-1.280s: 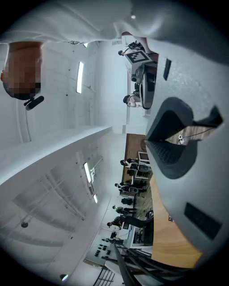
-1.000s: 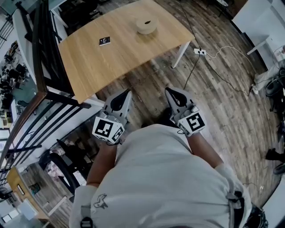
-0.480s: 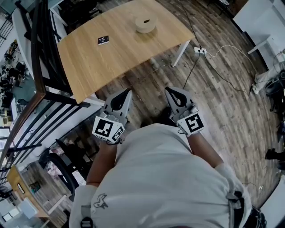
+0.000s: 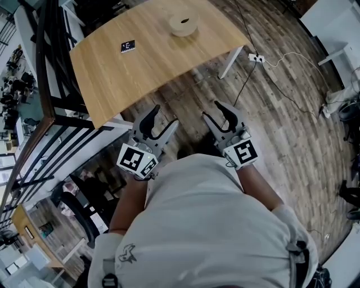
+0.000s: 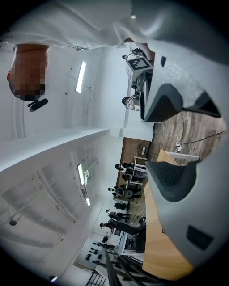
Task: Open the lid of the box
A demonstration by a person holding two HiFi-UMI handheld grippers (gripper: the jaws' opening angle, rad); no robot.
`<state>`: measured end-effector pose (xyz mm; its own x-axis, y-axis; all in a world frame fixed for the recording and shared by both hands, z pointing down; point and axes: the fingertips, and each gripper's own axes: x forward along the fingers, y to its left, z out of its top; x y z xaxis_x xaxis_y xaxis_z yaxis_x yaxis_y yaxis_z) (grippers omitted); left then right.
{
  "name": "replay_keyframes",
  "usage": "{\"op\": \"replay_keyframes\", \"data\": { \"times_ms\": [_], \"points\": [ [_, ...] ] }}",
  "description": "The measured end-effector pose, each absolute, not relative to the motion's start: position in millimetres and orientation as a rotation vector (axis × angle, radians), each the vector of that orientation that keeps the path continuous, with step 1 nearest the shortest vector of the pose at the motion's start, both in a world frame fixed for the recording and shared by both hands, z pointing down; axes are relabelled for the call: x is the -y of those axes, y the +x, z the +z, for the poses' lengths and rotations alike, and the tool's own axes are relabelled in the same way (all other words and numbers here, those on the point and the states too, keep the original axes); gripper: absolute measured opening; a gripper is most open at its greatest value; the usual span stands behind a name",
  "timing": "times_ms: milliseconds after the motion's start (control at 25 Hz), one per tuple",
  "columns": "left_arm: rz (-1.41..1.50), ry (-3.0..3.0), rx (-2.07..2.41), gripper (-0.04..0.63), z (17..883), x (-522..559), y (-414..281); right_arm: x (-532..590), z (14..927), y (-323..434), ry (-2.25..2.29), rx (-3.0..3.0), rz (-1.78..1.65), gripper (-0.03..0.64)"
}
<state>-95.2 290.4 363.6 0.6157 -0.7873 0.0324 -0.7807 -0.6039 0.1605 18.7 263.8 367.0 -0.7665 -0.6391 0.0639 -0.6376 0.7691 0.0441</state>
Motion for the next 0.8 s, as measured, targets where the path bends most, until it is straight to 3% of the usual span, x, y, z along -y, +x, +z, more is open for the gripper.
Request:
{"op": "replay_keyframes", "data": {
  "times_ms": [240, 800],
  "points": [
    [-0.018, 2.686, 1.235, 0.307, 374.5, -261.4, -62.7, -230.1, 375.5, 47.4, 1.081, 2.848, -0.027, 0.212],
    [0.014, 2.736, 1.166, 0.308, 370.7, -161.5, 35.0, -140.3, 371.5, 152.3, 1.146, 2.832, -0.034, 0.213]
  ]
}}
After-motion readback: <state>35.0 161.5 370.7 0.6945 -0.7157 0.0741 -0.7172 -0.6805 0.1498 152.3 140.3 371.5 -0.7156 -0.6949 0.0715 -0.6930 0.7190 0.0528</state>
